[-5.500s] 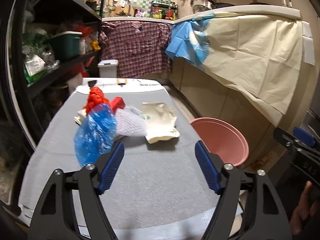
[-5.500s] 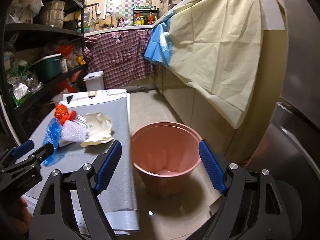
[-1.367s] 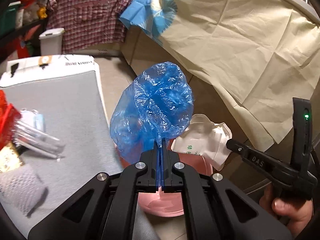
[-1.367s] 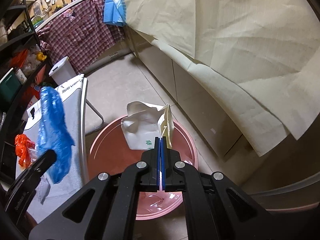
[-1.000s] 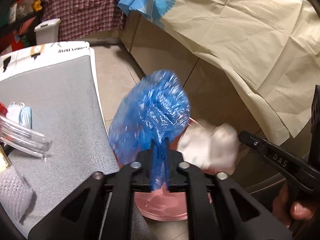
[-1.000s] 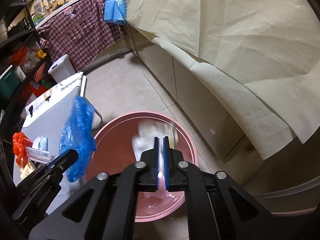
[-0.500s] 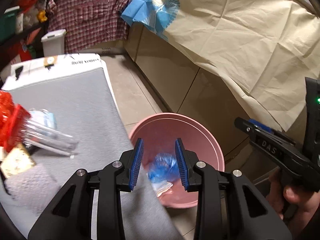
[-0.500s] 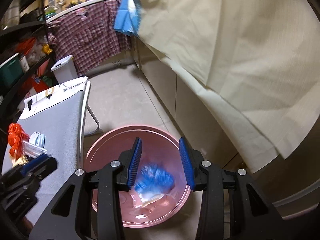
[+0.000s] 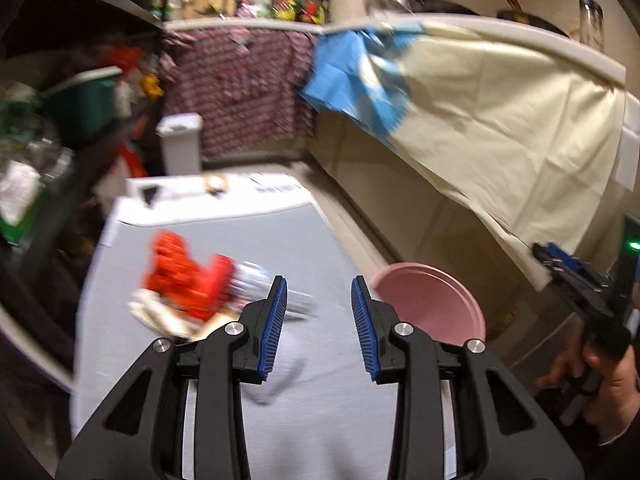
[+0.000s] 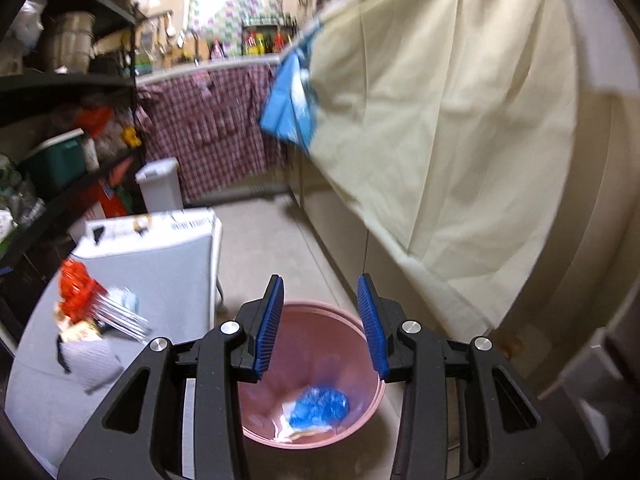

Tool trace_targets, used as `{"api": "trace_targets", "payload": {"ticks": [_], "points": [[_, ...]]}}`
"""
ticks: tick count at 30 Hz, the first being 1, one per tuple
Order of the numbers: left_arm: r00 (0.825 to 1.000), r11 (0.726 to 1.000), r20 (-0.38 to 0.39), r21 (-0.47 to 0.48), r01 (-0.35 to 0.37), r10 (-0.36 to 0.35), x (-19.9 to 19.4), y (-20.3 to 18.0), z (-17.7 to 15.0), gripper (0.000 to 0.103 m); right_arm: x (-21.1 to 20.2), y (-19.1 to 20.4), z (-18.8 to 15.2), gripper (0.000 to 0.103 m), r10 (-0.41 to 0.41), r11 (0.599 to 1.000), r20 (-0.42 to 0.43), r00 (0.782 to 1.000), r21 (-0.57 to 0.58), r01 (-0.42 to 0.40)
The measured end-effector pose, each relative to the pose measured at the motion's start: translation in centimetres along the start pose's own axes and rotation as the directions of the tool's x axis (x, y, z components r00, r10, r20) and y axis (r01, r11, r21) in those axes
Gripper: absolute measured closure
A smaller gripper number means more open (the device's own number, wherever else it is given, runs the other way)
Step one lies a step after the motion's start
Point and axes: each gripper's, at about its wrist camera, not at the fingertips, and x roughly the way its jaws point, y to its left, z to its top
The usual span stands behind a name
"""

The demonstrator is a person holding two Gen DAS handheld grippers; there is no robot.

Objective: Collect trash
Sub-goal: 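Grasp the red plastic bag with the left tool while the right tool grasps the clear plastic sleeve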

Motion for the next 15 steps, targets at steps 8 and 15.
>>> {"api": "trace_targets", "payload": {"ticks": [8,15], "points": [[0.998,0.995,0.037,-0.08,-0.057,0.06,0.4,6.6,-0.8,0.07,-3.6,2.6,0.7,0.068,0.083,0.994,-0.062,0.995,-0.064,-0.087],[0.996,0.984,-0.008,-0.155,-0.09,0.09,3.1,10.1,-0.7,0.07,-3.6,4.5,0.4,0.068,0.124,0.99,-0.093,0.988,-0.051,-0.129]]}}
